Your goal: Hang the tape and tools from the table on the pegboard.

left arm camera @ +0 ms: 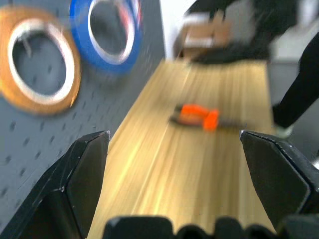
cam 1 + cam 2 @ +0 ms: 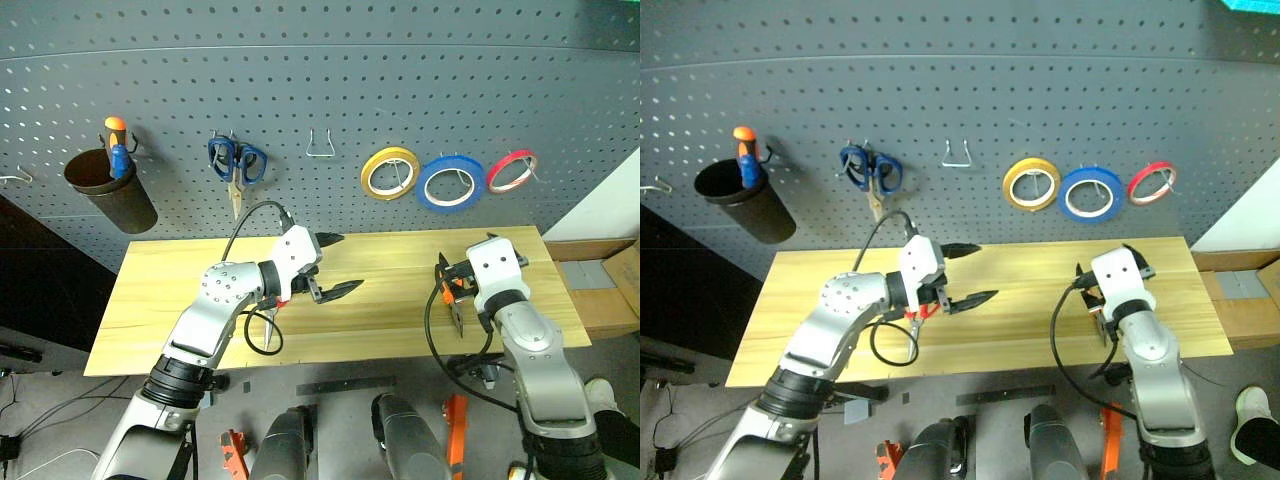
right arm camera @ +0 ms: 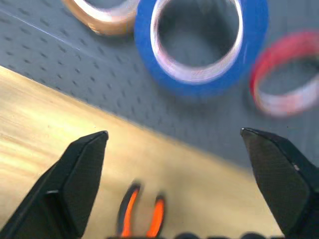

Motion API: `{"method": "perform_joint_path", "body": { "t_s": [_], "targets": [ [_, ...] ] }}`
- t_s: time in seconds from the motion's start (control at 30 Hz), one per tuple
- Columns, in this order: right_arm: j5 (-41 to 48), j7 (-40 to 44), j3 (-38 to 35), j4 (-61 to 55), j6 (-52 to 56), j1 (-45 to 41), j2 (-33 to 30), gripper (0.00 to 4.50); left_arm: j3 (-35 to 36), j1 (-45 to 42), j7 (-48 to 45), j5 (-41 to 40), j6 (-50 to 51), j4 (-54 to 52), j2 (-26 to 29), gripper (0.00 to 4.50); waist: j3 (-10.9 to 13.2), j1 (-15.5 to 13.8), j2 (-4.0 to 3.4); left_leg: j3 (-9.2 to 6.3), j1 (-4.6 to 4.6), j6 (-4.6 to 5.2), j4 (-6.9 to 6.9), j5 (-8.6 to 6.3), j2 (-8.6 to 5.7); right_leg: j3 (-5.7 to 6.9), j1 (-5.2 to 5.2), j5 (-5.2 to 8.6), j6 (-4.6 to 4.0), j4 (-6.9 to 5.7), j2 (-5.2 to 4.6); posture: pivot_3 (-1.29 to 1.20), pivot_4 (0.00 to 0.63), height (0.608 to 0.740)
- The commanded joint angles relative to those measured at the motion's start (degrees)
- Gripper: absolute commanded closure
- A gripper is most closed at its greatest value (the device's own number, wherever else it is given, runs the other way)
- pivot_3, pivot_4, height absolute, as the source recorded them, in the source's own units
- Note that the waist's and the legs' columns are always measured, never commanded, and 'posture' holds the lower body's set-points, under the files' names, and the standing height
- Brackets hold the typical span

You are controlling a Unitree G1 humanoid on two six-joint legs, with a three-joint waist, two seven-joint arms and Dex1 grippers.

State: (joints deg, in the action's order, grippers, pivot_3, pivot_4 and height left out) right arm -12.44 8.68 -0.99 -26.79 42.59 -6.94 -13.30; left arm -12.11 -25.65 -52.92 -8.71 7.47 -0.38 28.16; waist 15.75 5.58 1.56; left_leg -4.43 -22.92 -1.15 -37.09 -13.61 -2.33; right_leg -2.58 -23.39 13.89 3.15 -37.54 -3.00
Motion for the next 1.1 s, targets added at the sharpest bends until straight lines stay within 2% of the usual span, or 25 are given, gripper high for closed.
{"method": "perform_joint_path", "body": {
  "t_s": [0.03, 0.13, 0.27, 0.7, 1.1],
  "targets": [
    [3.1, 0.9, -3.4, 1.7, 13.0, -5.6, 1.7, 0.08, -1.0, -1.2, -2.8, 1.3, -3.7, 0.8, 1.4, 0.0, 0.0, 0.1, 0.0, 0.05, 0.01, -0.01, -0.03, 0.04, -0.02, -0.05, -0.04, 0.0, -0.01, -0.1, -0.01, -0.19, 0.234, 0.74],
    [6.5, 1.2, -7.6, 9.4, 20.3, -12.6, 3.4, 0.08, -1.7, -1.7, -4.2, 2.6, -5.3, 2.2, 2.3, 0.0, 0.0, 0.4, 0.0, 0.04, 0.02, -0.01, -0.06, 0.17, -0.03, -0.04, -0.04, -0.07, -0.1, -0.15, -0.02, -0.19, 0.23, 0.74],
    [8.8, 0.6, -10.3, 19.7, 21.0, -18.3, 2.5, 0.08, -1.6, -1.2, -4.6, 2.8, -5.4, 1.9, 2.2, 0.0, 0.0, 0.5, 0.01, -0.07, 0.02, 0.0, 0.0, 0.21, -0.03, 0.08, -0.07, -0.08, -0.12, -0.3, -0.01, -0.16, 0.22, 0.74],
    [11.4, -0.7, -9.8, 50.2, 8.4, -26.7, 1.3, 0.08, -1.7, 2.0, -3.8, 2.8, -3.0, -1.7, 2.1, 0.0, 0.0, 0.8, 0.02, 0.04, -0.07, -0.01, 0.04, 0.2, -0.08, 0.0, -0.28, -0.08, -0.12, -0.46, -0.05, -0.12, 0.208, 0.74],
    [12.0, 0.0, -8.3, 70.7, 0.2, -34.6, -2.8, 0.08, -1.6, 2.5, -2.6, 2.9, -2.7, -1.7, 1.4, 0.0, -0.1, 0.8, 0.04, 0.05, -0.06, -0.01, 0.05, 0.21, -0.08, 0.0, -0.27, -0.08, -0.12, -0.46, -0.04, -0.12, 0.197, 0.74]
  ]
}}
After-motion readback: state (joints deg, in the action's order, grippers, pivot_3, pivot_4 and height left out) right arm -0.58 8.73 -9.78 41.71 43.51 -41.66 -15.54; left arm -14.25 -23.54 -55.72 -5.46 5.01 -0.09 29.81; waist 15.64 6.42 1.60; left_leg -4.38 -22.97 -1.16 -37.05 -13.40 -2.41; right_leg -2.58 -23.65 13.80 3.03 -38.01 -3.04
